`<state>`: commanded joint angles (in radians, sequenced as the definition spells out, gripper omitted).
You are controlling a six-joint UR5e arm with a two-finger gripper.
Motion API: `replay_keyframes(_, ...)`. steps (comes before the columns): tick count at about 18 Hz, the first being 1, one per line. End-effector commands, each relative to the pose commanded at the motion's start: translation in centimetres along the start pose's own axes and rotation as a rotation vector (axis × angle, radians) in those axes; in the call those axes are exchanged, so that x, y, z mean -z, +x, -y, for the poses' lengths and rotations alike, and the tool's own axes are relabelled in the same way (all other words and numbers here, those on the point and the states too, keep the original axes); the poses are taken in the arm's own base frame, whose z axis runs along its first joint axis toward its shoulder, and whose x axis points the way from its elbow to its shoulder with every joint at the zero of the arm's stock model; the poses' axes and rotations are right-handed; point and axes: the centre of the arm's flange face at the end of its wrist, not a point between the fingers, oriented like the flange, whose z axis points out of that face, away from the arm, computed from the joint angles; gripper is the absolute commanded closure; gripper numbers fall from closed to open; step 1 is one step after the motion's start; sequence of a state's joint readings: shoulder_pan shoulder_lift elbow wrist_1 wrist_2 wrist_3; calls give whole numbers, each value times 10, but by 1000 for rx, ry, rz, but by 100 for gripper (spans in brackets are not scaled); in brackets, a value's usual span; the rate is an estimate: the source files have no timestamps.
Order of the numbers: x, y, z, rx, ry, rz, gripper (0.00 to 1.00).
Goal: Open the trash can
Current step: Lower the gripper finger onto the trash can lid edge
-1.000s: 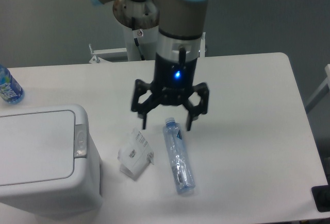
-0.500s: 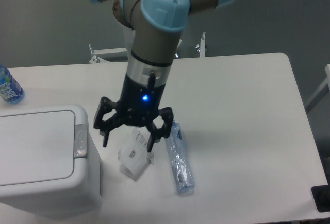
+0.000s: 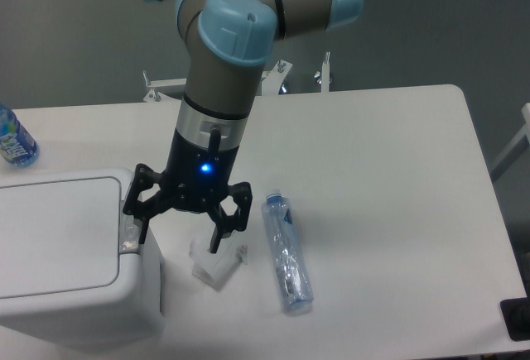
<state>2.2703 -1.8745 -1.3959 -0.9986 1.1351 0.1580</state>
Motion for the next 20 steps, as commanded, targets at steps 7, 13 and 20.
replay_keyframes(7, -5, 8, -2, -9, -9, -6, 0)
replay_keyframes(13, -11, 6, -6, -7, -21, -5, 0)
replay_keyframes(20, -16, 11, -7, -14, -28, -9, 0)
